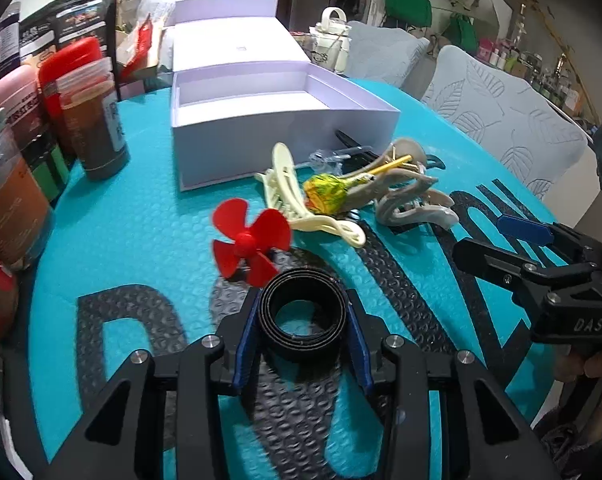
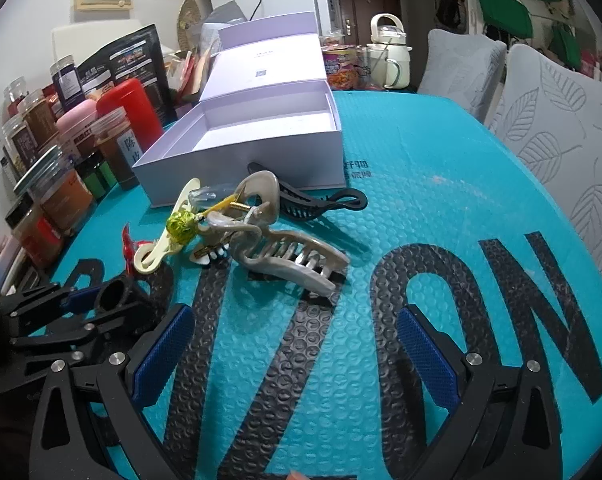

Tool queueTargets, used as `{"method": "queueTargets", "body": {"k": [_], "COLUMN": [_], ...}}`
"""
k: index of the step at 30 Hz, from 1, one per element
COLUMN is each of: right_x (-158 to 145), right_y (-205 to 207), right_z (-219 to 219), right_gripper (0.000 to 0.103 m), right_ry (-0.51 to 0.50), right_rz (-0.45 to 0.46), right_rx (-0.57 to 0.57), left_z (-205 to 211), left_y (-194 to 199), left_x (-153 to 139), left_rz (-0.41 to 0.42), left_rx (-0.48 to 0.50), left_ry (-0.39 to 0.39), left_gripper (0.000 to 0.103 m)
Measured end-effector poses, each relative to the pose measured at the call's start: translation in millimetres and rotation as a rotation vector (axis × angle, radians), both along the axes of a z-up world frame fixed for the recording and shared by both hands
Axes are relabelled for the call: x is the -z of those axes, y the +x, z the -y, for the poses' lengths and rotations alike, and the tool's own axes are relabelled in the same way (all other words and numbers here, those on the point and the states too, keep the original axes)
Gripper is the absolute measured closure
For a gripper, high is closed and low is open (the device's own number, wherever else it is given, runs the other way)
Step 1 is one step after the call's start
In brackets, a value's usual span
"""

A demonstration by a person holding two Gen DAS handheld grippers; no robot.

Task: Organize rigid objects
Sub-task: 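Lower the left tool onto the black rubber ring and close on it, then close the right tool on the yellow-green lollipop while the left tool lifts the ring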

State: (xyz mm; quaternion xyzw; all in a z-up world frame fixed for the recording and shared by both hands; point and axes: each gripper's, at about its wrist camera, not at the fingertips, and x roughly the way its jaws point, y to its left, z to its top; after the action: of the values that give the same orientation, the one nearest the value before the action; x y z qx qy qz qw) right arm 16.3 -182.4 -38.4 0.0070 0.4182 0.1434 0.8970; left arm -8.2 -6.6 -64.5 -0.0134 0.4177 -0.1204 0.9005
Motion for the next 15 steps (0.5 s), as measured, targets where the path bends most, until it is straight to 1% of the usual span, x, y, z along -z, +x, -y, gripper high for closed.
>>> {"method": "queueTargets", "body": {"k": [3,8,13,15], "right_x": [-0.7,-1.6,-4.2,-5.1], "right_y": [1.8,4.3,6.3,7.8], "right_z": [-1.6,-9.9,-27.3,-32.4], "right_gripper": [0.0,0.001,0.009,0.017], "right_ry": [0.001,-0.009,0.001,0.008], "right_rz": [0.0,-0.003,0.0,-0.003], "right_rx": [-0.001,-0.018,-0.07,-0.084], "left_z": [-8.6,-22.6,-43.2,-47.9], "left_y": [-5.1,-8.7,-4.8,-3.3], "left_x": [-4.5,-4.5,-3.6,-4.7], "left_rz": [0.006,0.0,-0.009,-0.007], "left_rx": [-0.011,-0.044,-0.103,-0.118], "left_ry": [-0.009,0.001,-0.008,-0.007], "left_gripper": [0.063,0.063,0.063,0.063]}}
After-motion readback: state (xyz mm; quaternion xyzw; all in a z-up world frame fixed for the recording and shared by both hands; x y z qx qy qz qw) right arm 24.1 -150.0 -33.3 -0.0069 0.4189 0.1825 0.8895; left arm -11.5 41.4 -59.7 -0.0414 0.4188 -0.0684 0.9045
